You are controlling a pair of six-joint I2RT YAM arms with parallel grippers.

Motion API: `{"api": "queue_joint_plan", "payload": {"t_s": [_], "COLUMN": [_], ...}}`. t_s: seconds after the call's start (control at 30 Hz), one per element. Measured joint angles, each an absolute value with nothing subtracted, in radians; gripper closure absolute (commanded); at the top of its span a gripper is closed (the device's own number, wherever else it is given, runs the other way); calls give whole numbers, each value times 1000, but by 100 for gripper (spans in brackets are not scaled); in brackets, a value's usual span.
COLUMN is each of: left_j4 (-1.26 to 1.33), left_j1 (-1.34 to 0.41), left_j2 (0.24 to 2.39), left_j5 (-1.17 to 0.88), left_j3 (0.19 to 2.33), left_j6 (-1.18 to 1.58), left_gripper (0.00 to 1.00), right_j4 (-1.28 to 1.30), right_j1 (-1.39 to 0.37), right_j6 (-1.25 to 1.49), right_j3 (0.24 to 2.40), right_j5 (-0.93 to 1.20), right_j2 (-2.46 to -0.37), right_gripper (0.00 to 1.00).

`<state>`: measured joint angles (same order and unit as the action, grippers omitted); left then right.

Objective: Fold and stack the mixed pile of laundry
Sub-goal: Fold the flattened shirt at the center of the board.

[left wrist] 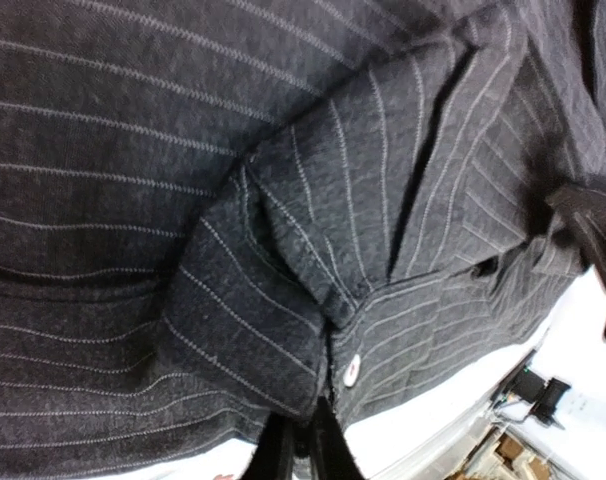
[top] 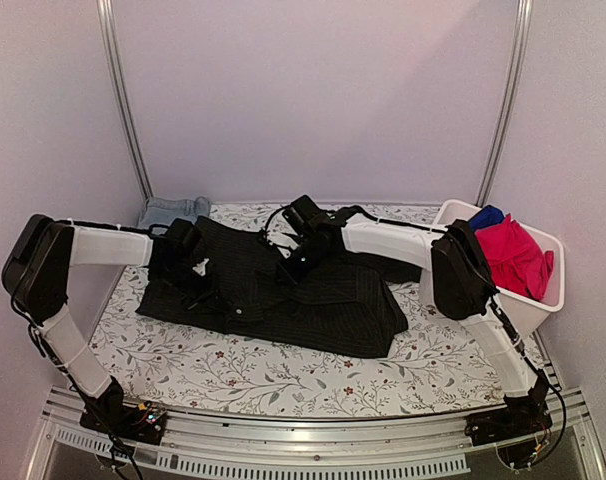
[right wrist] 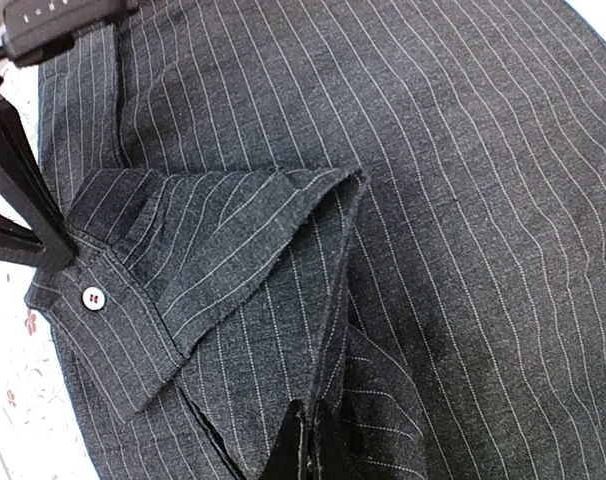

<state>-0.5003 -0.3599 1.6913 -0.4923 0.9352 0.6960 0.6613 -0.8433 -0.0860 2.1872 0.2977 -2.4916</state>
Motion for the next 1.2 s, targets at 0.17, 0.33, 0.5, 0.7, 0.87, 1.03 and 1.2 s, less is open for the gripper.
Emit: {"api": "queue_joint_plan", "payload": {"t_s": [0.17,0.33,0.5,0.7,0.87,1.03,1.2], "left_j4": [-567,-691,-802,-907,-970,-983,-876], "left_j1": [-357,-332,-272,-187,-151,-120,-58], "left_j2": [1717,1794,1834,1905,1973,1991,1933], "left_j5": [-455,-381,-278,-220,-196,-212,-297], "left_j3": [1043,1277,1451,1554,1559,1557,1444], "left_j6": [624,452,274,125,86,92,159], "left_gripper": [100,100,100,100,93,72,58], "right_j4": [649,606,520,432,452,510,580], "right_j1": [-828,-786,-752,-758,-827,-875,-859], "right_j6": [-74,-51,-33,-27,-51,-65,-65], "right_j3": [2144,2011,1857,1794,1849,1855,1844], "right_j5": [300,300,286,366,411,395,342], "right_j2": [-2452,-2332,-2189,-2135,-2200,-2278,-2314], "right_gripper": [100,100,100,100,100,100,100]}}
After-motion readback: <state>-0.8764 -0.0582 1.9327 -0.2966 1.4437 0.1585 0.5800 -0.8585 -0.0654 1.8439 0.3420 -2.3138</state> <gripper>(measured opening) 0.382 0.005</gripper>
